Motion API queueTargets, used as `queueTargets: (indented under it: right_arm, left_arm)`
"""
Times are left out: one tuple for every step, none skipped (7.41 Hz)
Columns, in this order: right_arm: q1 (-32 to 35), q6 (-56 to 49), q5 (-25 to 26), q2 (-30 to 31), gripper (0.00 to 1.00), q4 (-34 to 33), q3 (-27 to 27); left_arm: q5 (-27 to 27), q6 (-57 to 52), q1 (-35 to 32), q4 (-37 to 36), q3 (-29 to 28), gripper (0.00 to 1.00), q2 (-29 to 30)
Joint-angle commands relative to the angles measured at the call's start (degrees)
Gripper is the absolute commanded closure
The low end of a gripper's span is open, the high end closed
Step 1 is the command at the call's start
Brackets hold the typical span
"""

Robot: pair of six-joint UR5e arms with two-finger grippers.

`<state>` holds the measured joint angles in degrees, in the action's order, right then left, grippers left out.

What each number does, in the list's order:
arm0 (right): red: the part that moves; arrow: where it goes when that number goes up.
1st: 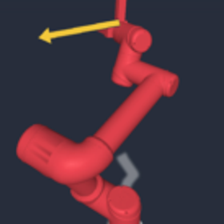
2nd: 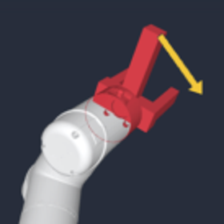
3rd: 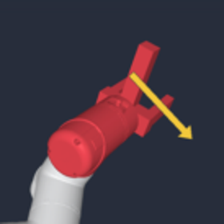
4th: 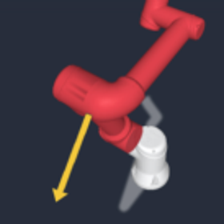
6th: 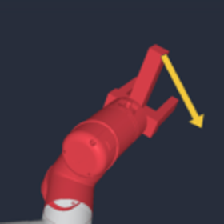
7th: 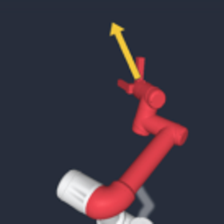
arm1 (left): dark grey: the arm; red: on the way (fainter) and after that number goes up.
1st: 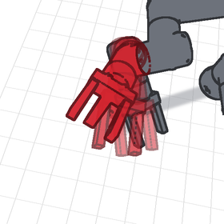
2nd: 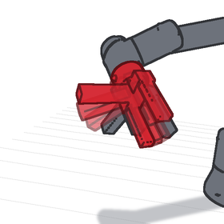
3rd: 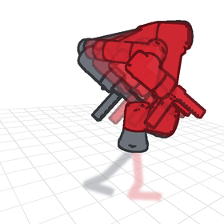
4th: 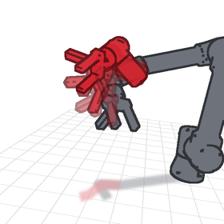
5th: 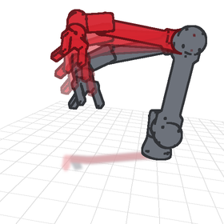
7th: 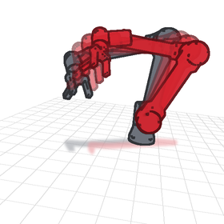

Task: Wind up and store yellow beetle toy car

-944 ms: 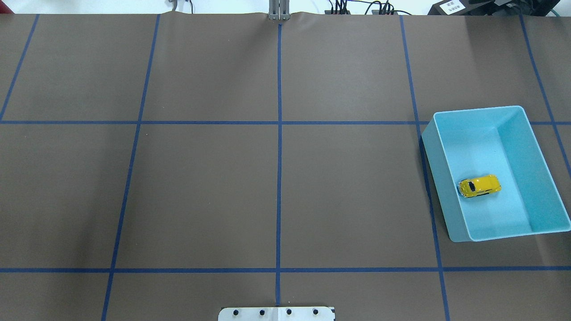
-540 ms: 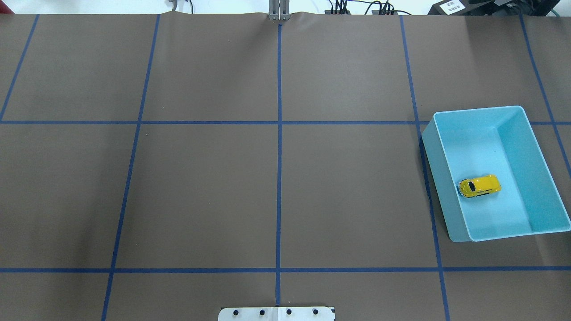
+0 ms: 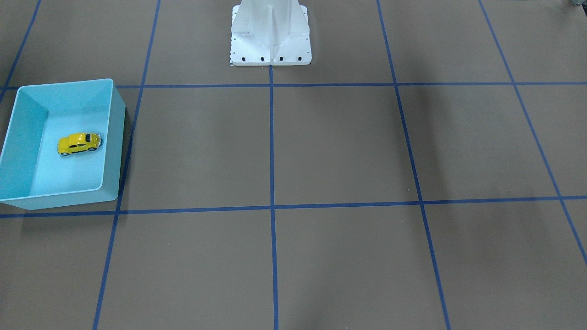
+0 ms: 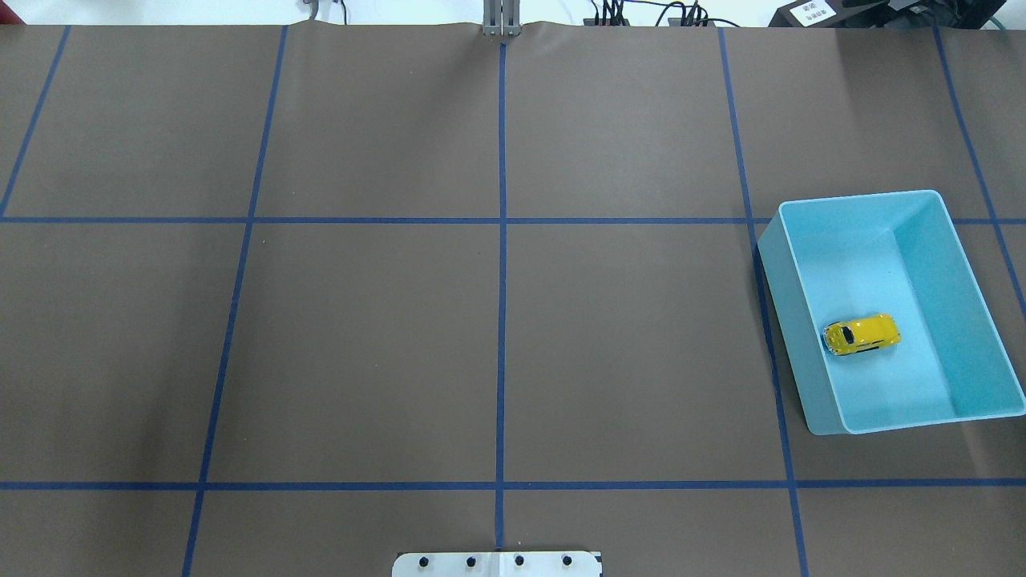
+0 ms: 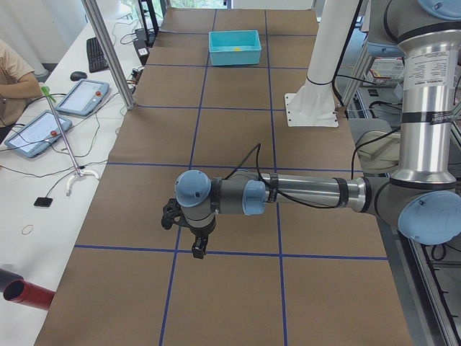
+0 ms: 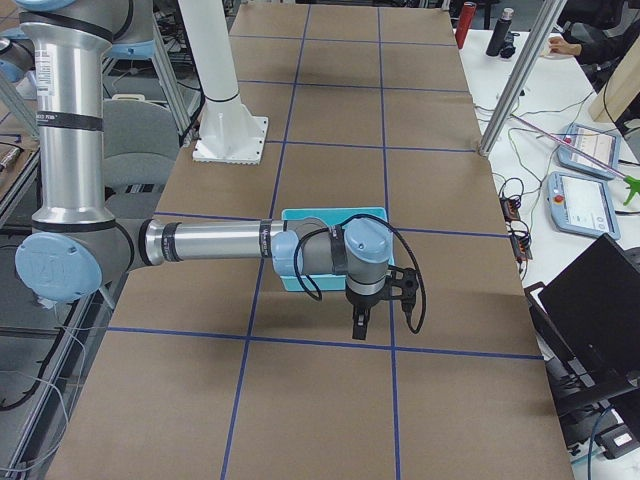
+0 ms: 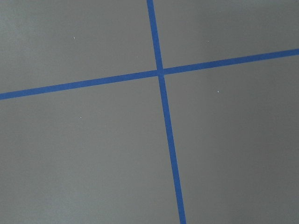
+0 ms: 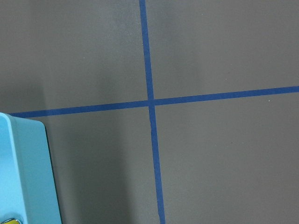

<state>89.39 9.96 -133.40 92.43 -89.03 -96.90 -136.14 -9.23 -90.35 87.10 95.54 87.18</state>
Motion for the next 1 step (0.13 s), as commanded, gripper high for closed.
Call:
queueTargets:
  right_arm:
    - [0.0, 0.0, 0.0, -0.1, 0.0, 0.0, 0.0]
  left_arm:
    - [0.0, 0.0, 0.0, 0.0, 0.0, 0.0, 0.0]
